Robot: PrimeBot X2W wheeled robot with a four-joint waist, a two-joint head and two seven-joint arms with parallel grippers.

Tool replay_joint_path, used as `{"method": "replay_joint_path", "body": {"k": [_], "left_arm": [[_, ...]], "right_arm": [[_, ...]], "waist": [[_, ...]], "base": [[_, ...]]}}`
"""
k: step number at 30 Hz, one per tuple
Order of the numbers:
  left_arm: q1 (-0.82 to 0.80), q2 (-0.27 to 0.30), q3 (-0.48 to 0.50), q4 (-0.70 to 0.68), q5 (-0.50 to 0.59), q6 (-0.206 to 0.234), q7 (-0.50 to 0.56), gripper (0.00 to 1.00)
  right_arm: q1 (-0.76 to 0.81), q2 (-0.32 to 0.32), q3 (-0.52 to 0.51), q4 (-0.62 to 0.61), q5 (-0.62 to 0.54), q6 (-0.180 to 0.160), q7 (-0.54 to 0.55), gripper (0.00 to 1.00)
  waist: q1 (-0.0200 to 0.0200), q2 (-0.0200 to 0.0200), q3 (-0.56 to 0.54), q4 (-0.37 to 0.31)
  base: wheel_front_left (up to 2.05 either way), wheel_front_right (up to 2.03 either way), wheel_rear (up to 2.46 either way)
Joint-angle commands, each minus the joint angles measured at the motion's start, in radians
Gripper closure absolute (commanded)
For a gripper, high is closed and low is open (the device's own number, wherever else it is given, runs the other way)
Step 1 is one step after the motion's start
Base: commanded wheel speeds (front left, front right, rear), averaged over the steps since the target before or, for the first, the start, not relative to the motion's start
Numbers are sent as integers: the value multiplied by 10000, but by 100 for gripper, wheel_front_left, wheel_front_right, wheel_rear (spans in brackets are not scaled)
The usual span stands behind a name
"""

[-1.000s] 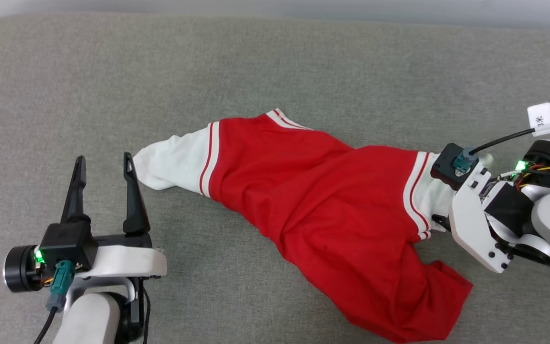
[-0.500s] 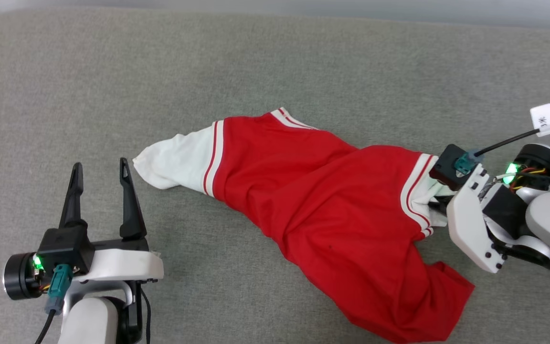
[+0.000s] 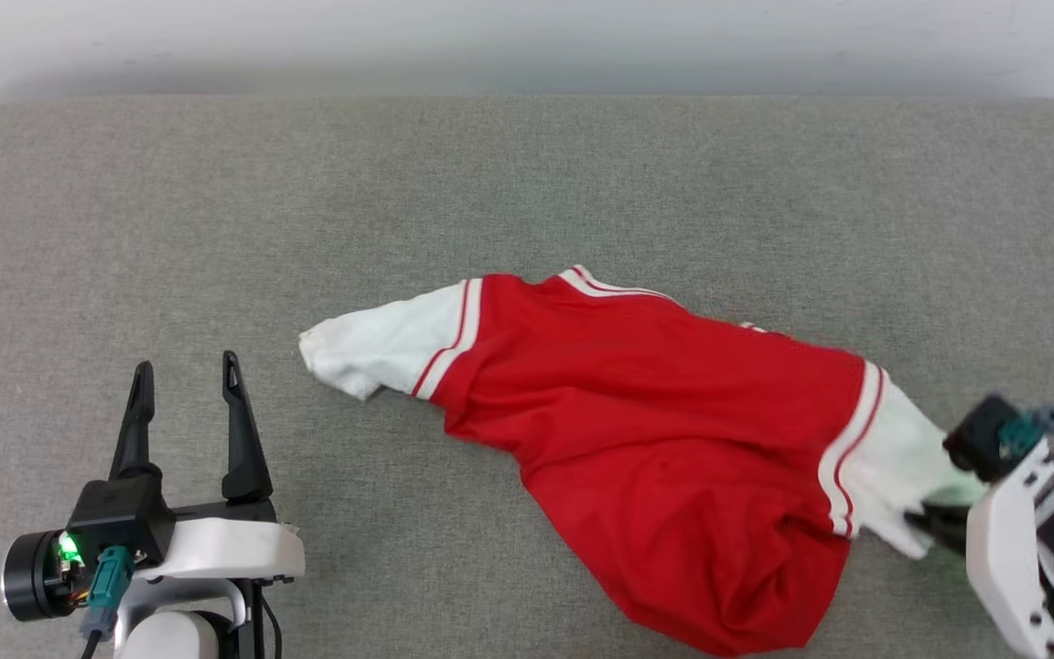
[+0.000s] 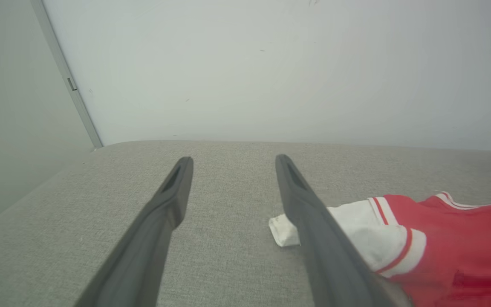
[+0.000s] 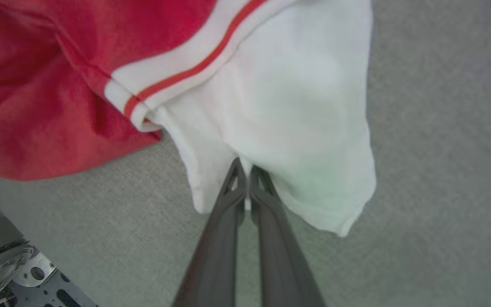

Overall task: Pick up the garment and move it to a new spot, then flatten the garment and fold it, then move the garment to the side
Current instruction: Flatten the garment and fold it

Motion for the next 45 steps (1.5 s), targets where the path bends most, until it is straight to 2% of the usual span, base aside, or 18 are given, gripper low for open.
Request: {"method": "replay_joint_path", "body": {"k": [1,4,5,6,7,11,18,19,20,21,25,26,27,33,39,45], "left_arm": [[104,-20,58,-19,72,-49,-25,0],[185,-80,137,51,130,-125,-25,0],[209,-91,161,71,155,-157,-25,0],[235,-114,180,96,165,-161,-25,0],[277,-132,210,114,172,-183,-25,0],[481,-180,351,144,231,-230,-25,0],[794,-243,469,89,419,-216,-25,0],[794,-243,469,89,419,-216,-25,0],[857,-248,434,66,475,-197,-25,0],[848,-247,435,75,484,-217,-25,0],[761,-261,447,135,519,-293,-25,0],[666,-269,417,147,576,-330,-25,0],[666,-269,417,147,576,-330,-25,0],[418,-294,316,95,702,-377,-25,0],[211,-327,231,84,690,-381,-25,0],[-62,-345,194,96,688,-426,-25,0]], "right_arm": [[378,22,-99,26,-30,-10,49,100],[1210,285,-484,210,-54,-9,45,100],[1400,393,-692,301,-168,-9,-51,89],[1563,511,-938,364,-257,-9,-192,11],[1724,653,-1230,406,-263,-9,-311,0],[2237,672,-2277,-71,-507,-9,-417,0],[3133,-203,-4767,-1839,-676,-10,231,0],[3133,-203,-4767,-1839,-676,-10,231,0],[3310,-319,-5542,-2104,-676,-9,491,0],[3343,-393,-5896,-2187,-771,-9,655,0],[3272,-510,-6634,-2228,-951,-9,1297,0],[3075,-607,-6815,-2164,-1112,-9,1827,0],[3075,-607,-6815,-2164,-1112,-9,1827,0],[2494,-805,-6064,-1914,-1357,-9,3573,0],[1723,-233,-5269,-1441,-1287,-9,4371,0],[1104,487,-4421,-703,-1560,-9,4358,0]], "waist": [[0,0,-2,-25],[0,0,-47,-96],[0,0,-84,-121],[0,0,-137,-142],[0,0,-196,-175],[0,0,-450,-313],[0,0,-872,-508],[0,0,-872,-508],[0,0,-912,-513],[0,0,-913,-513],[0,0,-872,-501],[0,0,-804,-451],[0,0,-804,-451],[0,0,-466,-225],[0,0,-1,33],[0,0,495,285]], "base": [[0,0,0],[0,0,0],[0,0,0],[0,0,0],[0,0,0],[0,0,0],[0,0,0],[0,0,0],[0,0,0],[0,0,0],[0,0,0],[0,0,0],[0,0,0],[0,0,0],[0,0,0],[0,0,0]]}}
